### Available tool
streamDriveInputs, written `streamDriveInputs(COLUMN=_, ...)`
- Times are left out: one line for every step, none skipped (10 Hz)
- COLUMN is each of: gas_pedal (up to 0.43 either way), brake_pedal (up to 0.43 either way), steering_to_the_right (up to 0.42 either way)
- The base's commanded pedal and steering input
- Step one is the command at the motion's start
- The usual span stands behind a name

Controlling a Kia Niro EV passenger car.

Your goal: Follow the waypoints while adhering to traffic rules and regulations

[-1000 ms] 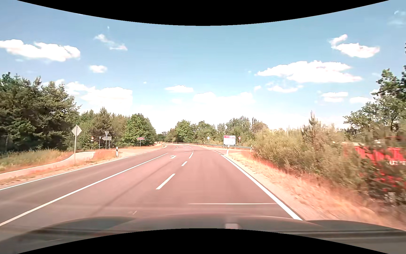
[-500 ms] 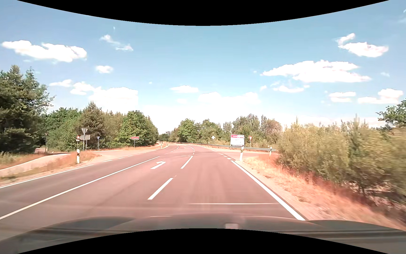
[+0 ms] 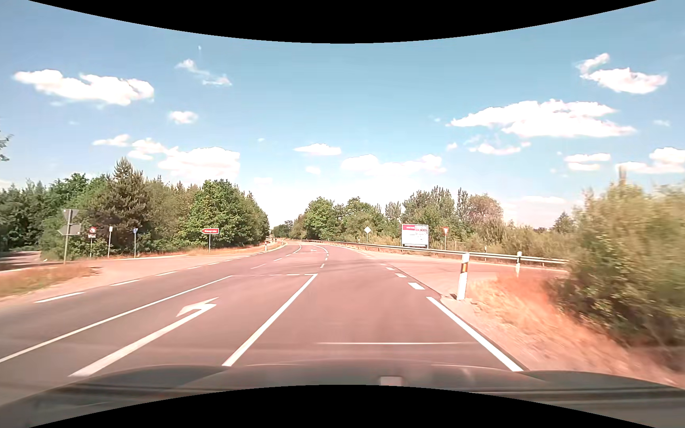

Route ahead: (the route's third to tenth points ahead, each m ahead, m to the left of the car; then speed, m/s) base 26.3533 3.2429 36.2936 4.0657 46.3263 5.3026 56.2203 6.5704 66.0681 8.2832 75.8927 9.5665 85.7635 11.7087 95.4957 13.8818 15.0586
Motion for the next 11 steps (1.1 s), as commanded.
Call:
streamDriveInputs(gas_pedal=0.280, brake_pedal=0.000, steering_to_the_right=-0.015)
streamDriveInputs(gas_pedal=0.280, brake_pedal=0.000, steering_to_the_right=-0.015)
streamDriveInputs(gas_pedal=0.280, brake_pedal=0.000, steering_to_the_right=-0.015)
streamDriveInputs(gas_pedal=0.280, brake_pedal=0.000, steering_to_the_right=-0.015)
streamDriveInputs(gas_pedal=0.280, brake_pedal=0.000, steering_to_the_right=-0.016)
streamDriveInputs(gas_pedal=0.280, brake_pedal=0.000, steering_to_the_right=-0.017)
streamDriveInputs(gas_pedal=0.280, brake_pedal=0.000, steering_to_the_right=-0.017)
streamDriveInputs(gas_pedal=0.280, brake_pedal=0.000, steering_to_the_right=-0.017)
streamDriveInputs(gas_pedal=0.280, brake_pedal=0.000, steering_to_the_right=-0.017)
streamDriveInputs(gas_pedal=0.280, brake_pedal=0.000, steering_to_the_right=-0.017)
streamDriveInputs(gas_pedal=0.280, brake_pedal=0.000, steering_to_the_right=-0.017)
